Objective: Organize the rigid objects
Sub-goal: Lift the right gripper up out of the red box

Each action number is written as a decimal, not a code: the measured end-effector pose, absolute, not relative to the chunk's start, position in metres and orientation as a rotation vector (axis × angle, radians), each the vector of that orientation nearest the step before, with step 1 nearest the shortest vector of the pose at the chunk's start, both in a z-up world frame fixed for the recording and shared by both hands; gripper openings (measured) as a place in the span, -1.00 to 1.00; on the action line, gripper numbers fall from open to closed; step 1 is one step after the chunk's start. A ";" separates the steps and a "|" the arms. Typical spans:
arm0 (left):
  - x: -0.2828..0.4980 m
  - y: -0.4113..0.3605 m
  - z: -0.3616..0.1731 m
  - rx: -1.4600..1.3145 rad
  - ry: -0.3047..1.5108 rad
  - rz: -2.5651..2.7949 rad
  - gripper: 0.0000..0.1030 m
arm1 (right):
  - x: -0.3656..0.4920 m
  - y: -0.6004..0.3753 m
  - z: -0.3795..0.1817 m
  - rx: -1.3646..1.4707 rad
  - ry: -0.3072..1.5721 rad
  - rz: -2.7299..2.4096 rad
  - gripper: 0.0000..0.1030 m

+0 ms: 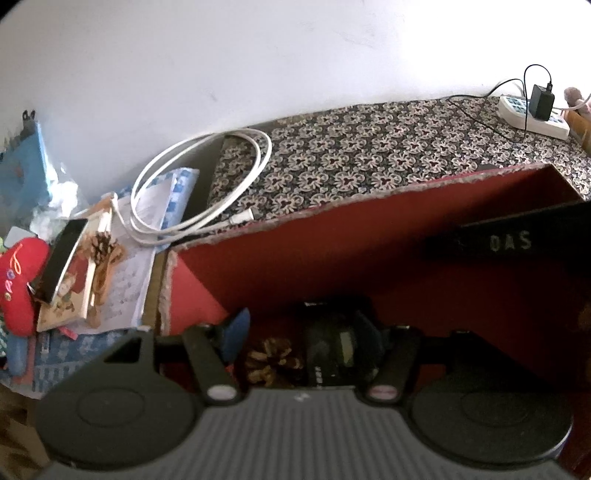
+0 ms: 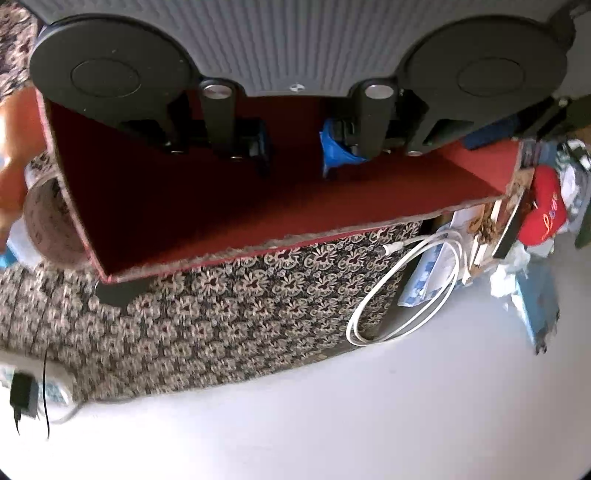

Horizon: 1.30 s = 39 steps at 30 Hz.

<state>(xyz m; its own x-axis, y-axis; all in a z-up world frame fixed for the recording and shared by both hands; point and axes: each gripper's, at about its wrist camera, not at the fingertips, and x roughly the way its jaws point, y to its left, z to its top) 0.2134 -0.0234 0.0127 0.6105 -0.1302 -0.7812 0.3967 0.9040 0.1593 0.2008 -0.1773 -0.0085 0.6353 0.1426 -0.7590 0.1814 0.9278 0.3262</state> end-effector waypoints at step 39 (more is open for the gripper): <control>0.066 0.044 0.095 0.292 0.704 -0.305 0.50 | 0.041 -0.146 0.057 0.340 0.632 0.024 -0.72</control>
<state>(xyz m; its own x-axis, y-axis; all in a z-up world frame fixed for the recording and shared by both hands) 0.0658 0.0443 0.0946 0.7218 -0.1744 -0.6697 0.3690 0.9157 0.1592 0.0408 -0.1461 0.0566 0.8084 0.1249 -0.5752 0.0807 0.9445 0.3185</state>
